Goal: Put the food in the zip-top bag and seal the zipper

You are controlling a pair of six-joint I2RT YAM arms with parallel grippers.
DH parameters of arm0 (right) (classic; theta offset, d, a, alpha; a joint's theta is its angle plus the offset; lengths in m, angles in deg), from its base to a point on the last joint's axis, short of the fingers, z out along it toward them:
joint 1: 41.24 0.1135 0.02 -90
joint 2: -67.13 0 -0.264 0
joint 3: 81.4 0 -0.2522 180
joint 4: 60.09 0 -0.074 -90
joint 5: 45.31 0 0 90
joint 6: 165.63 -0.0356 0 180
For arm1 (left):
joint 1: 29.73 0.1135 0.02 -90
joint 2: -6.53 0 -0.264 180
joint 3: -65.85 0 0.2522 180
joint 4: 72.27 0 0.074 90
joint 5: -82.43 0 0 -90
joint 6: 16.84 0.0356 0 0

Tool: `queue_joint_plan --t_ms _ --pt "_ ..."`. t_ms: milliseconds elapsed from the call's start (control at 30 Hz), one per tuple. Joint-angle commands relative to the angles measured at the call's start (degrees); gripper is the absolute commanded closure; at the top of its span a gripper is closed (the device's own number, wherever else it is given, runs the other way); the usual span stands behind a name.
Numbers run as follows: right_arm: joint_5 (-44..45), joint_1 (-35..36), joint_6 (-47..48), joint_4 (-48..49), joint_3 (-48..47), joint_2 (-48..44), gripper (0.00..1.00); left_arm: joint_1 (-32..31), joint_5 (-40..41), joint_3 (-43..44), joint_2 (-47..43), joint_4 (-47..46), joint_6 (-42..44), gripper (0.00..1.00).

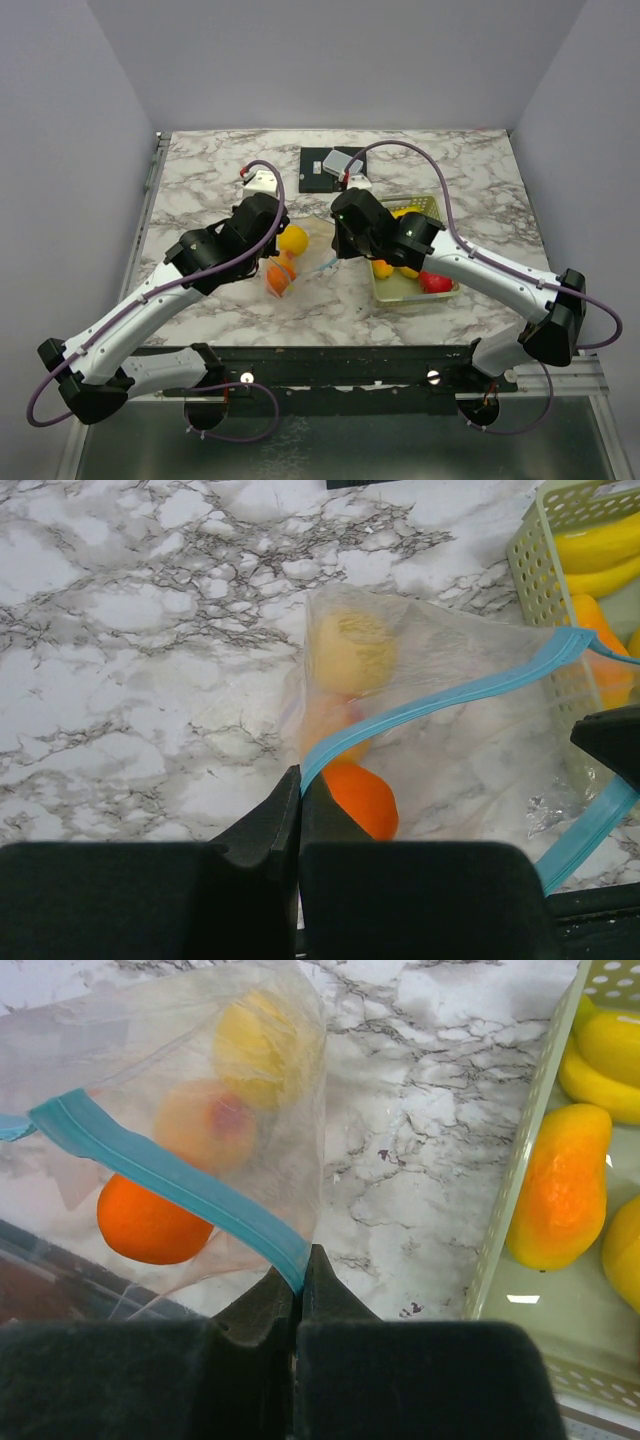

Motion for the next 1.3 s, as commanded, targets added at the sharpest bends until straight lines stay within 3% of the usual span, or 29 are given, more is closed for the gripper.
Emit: queue_joint_plan --t_ms 0,267,500,800,933,1267 --pt "-2.3 -0.3 -1.9 2.5 2.1 -0.9 0.99 0.1 -0.3 -1.5 0.5 -1.2 -0.4 1.0" --pt "-0.5 -0.3 -1.3 -0.4 -0.2 -2.0 0.77 0.2 0.1 -2.5 0.9 -1.8 -0.4 1.0" --pt "5.5 -0.4 -1.4 -5.6 -2.7 -5.1 0.49 0.3 -0.4 -2.4 1.9 -2.8 -0.1 1.0" --pt "12.6 -1.9 -1.9 -11.3 -1.1 -10.6 0.35 0.2 -1.2 -1.9 2.9 -3.6 0.0 1.0" --pt "14.5 -3.6 -2.3 -13.3 1.9 -12.3 0.33 0.3 -1.3 -1.5 2.8 -3.6 0.1 1.0" --pt "10.9 -11.8 -3.0 -12.3 12.9 -15.6 0.24 0.2 -1.6 -1.0 2.9 -3.6 0.3 1.0"
